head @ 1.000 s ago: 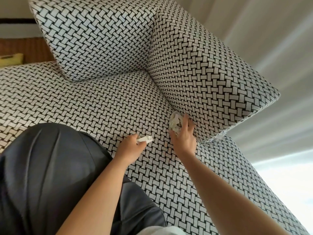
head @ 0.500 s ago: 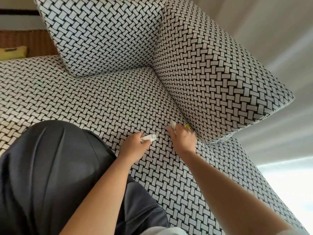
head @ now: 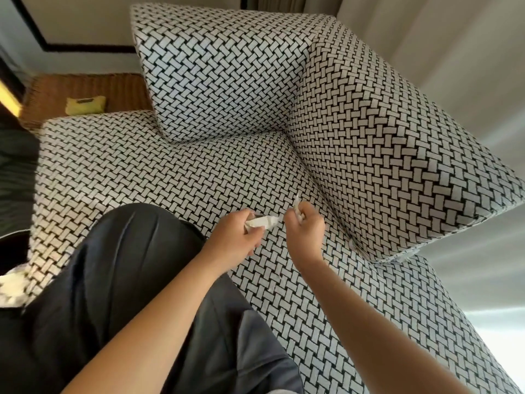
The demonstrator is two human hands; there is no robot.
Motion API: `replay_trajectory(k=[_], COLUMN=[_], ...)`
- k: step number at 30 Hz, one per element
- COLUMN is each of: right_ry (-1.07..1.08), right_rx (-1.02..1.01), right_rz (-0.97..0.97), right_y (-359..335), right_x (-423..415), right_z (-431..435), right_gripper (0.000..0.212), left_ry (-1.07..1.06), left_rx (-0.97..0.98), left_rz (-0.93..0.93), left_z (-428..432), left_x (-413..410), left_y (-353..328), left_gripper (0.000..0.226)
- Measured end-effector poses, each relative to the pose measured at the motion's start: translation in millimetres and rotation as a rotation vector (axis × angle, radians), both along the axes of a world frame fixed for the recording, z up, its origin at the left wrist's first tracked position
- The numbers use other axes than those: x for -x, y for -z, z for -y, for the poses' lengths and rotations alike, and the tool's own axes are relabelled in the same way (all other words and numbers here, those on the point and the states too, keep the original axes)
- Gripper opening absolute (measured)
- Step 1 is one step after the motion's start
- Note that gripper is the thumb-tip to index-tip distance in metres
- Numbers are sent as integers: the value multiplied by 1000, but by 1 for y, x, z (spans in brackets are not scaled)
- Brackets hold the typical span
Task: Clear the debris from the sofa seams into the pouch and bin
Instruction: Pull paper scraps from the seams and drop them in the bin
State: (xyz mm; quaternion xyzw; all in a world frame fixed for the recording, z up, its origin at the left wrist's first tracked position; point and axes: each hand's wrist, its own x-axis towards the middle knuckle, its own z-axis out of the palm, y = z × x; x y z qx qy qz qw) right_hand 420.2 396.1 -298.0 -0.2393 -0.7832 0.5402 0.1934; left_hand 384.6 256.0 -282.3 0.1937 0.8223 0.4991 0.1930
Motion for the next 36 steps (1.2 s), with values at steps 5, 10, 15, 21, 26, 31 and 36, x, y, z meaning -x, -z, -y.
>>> replay_trajectory(k=[5,10,15,21,26,31,36], right_ry=[-128,-347,-514,-600,-668,-739,-832], right_rx=[63,116,175,373,328,255,284], right_rz=[-46,6,18,177,309,421,519], right_y=[-46,-91,-108,-89,-56,-16,22], right_x=[29,55,76,97,115,136,156], right_z=[41,88,149,233,298,353,398], right_gripper=[12,21,34,21,25,27,29], left_ry=[-123,-292,-466,-701,-972,-1201,-1335], left_rx=[-130,-245,-329,-355,-445,-472,-392], left_rz=[-20,0,58,178,289,362,406], left_z=[53,111,176,257,317,359,380], left_x=[16,33,39,38,35,42,70], left_y=[-40,-65,-68,-47,-12,35,68], left_gripper=[14,19,19,15,11,8,18])
